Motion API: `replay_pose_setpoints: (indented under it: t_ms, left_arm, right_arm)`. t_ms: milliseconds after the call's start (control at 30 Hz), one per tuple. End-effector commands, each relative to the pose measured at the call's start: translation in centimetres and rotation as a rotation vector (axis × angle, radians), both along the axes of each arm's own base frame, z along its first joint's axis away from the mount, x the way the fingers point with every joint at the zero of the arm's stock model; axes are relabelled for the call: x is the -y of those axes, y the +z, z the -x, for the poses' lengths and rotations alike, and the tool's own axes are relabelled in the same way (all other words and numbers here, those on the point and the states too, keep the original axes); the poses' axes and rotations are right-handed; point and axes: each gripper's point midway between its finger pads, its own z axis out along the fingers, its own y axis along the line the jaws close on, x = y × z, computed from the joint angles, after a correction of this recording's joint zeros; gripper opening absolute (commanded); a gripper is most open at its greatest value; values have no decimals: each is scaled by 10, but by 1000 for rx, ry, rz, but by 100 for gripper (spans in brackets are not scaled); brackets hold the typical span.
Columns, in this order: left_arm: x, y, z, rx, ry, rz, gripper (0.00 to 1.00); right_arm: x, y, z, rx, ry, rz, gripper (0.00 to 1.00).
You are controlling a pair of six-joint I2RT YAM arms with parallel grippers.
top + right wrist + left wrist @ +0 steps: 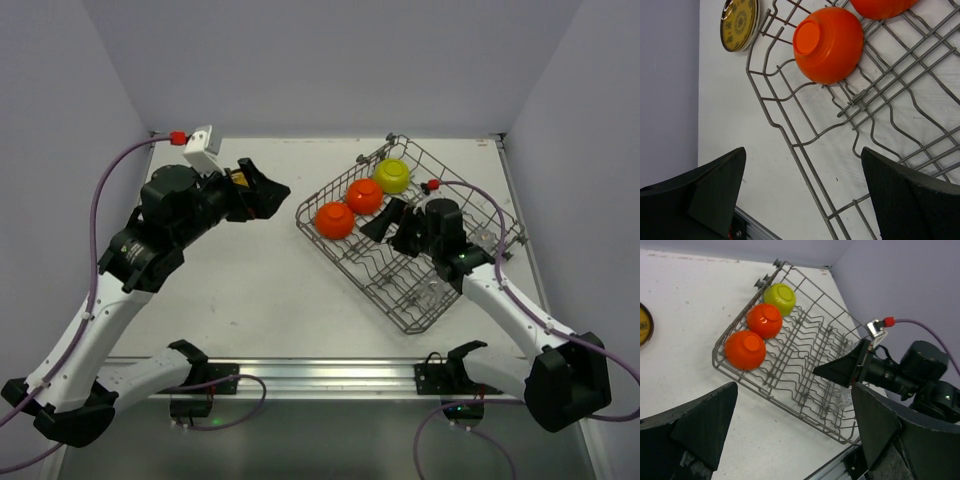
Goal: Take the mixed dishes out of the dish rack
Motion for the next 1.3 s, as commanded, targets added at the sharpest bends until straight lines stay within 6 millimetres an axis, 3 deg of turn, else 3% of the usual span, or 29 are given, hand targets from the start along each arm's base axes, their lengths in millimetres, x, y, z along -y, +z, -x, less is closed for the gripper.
replay_pose_setpoints:
  t_ms: [0, 167, 400, 533, 667, 833, 1000, 1167, 1267]
  left_arm:
    - [11, 51, 24, 94, -125, 79, 100]
    - [20, 58, 24, 114, -179, 66, 100]
    - [29, 37, 9, 79, -204, -6, 100]
    - [26, 50, 12, 103, -196, 8, 100]
    - [13, 53, 11, 127, -130, 7, 100]
    - [-12, 36, -3, 137, 5, -91, 100]
    - [-46, 12, -4, 156, 140, -188, 100]
    - [-69, -4, 3, 157, 184, -300, 100]
    - [-84, -20, 6, 133, 223, -380, 100]
  right_arm:
    - [-8, 30, -14, 81, 6, -55, 99]
    - [-15, 21, -26, 48, 2, -67, 99]
    - [-34, 21, -45, 35, 18, -136, 99]
    - [-30, -4, -63, -29, -69, -111, 99]
    - [-26, -20, -81, -81, -175, -125, 99]
    - [-36, -25, -105, -119, -258, -243, 99]
    - [-37, -38, -126, -153, -374, -266, 99]
    - [-39, -50, -138, -189, -434, -313, 99]
    - [-34, -58, -132, -201, -481, -333, 99]
